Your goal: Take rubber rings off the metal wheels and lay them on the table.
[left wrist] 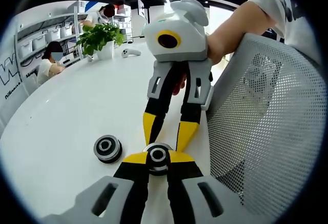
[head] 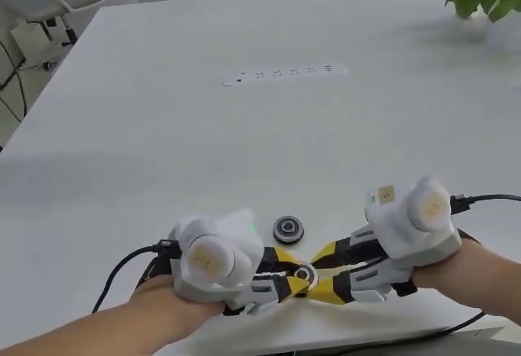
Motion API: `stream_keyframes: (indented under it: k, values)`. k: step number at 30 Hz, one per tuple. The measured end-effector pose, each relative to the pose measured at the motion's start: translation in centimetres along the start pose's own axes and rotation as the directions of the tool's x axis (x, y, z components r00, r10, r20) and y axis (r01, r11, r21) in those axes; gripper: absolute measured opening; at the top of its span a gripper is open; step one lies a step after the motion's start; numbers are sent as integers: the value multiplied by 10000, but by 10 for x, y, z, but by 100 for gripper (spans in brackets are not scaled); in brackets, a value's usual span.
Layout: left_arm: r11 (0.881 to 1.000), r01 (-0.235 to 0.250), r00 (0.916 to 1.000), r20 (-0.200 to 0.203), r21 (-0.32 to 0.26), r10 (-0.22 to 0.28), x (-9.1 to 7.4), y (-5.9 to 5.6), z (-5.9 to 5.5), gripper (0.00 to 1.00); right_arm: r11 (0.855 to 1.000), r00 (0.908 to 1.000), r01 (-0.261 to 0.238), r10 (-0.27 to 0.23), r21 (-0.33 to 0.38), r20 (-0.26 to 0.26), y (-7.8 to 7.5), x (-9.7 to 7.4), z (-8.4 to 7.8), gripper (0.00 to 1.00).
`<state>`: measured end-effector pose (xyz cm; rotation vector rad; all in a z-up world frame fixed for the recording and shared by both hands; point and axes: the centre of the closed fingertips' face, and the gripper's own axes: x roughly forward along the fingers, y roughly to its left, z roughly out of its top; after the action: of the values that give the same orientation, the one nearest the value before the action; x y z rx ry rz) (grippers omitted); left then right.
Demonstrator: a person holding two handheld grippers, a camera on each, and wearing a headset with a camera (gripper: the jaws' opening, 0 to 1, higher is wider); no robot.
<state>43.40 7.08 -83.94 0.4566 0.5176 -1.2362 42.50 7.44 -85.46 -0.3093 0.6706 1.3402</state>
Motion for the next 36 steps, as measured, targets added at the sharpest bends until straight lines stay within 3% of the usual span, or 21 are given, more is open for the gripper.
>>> stream_keyframes:
  k: [15, 24, 33, 36]
  values:
    - [10000, -7, 10000, 18, -6, 7, 0, 0, -2, 7, 9999, 9998, 68, -69, -89, -205, 0, -3, -4, 15]
    - [10000, -4, 10000, 46, -29, 4, 0, 0, -2, 8, 9999, 9996, 104, -103, 27, -274, -1, -5, -7, 6]
    - [10000, -56, 10000, 12, 14, 56, -1, -4, 2, 7, 9918, 9997, 206, -185, 1258, -180, -3, -7, -9, 0]
    - [10000, -71, 10000, 2, 15, 71, -1, -4, 2, 7, 9793, 9998, 182, -183, 2018, -10, -4, -8, -9, 0]
